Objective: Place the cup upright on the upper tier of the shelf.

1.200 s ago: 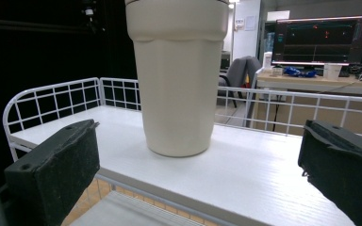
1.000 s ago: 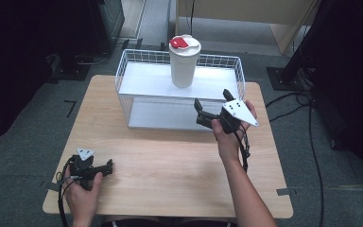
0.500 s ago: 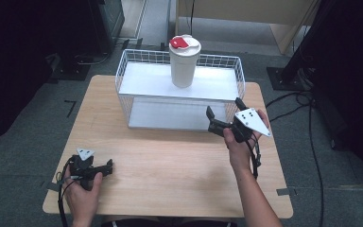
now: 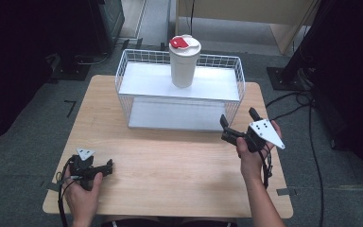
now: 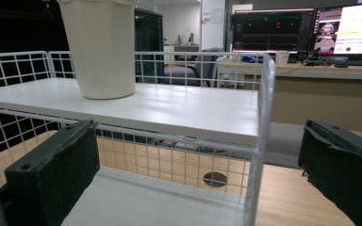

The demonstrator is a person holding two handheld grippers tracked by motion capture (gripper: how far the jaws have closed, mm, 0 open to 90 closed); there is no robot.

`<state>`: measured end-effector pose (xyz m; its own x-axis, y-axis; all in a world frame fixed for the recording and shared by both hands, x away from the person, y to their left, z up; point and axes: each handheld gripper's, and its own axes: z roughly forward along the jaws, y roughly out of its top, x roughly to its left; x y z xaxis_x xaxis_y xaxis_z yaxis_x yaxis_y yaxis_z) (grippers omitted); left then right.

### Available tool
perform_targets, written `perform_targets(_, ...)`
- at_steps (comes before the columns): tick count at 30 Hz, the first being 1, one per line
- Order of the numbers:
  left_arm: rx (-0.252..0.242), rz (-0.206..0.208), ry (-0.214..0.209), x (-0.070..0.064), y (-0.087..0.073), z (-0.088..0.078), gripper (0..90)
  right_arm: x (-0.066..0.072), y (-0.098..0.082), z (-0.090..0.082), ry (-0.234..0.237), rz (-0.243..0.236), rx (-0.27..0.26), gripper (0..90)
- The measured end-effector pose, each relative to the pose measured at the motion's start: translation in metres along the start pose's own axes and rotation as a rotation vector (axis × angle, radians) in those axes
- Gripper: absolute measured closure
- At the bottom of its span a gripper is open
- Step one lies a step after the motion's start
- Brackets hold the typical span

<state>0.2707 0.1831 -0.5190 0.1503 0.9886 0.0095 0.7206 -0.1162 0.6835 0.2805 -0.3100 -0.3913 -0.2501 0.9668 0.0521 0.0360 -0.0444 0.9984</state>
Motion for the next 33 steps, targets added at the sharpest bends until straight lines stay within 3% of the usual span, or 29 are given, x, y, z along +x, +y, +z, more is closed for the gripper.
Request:
perform_targets(18, 0.000, 0.000, 0.000, 0.000, 0.000, 0.000, 0.0, -0.033, -0.014, -0.036, -0.070, 0.004, 0.017, 0.0)
perform_targets(33, -0.002, -0.001, 0.000, 0.000, 0.000, 0.000, 0.0, -0.053, -0.043, -0.062, -0.114, 0.015, 0.072, 0.0)
